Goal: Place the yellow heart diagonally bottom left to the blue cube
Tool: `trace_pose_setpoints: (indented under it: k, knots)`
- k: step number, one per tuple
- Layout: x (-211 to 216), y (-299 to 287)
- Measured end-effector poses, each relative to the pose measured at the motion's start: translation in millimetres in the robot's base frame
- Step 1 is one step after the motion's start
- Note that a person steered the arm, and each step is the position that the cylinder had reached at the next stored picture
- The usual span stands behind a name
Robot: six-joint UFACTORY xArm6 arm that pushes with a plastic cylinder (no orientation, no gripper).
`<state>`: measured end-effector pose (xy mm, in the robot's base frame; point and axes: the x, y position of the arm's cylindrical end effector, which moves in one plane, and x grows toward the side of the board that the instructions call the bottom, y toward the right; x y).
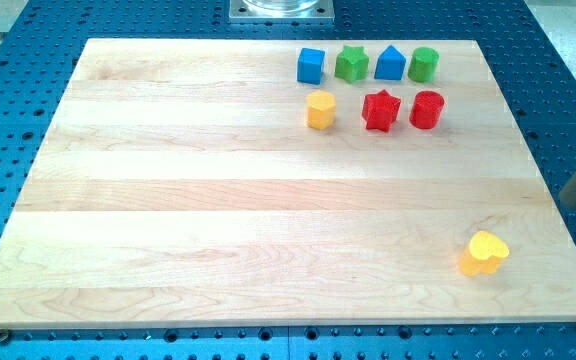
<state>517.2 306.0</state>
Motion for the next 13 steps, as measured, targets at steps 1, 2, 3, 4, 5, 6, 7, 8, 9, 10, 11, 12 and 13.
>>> trace_pose_setpoints:
  k: [1,2,3,4,5,6,7,8,9,10,11,12,13]
  knots:
    - [48,-62]
    - [49,-105]
    - [64,-108]
    - [65,-148]
    - [64,-211]
    - [68,-248]
    - [41,-298]
    - [10,-338]
    - [50,-362]
    - [29,-391]
    - [-13,-384]
    - [-57,-348]
    - [-50,-335]
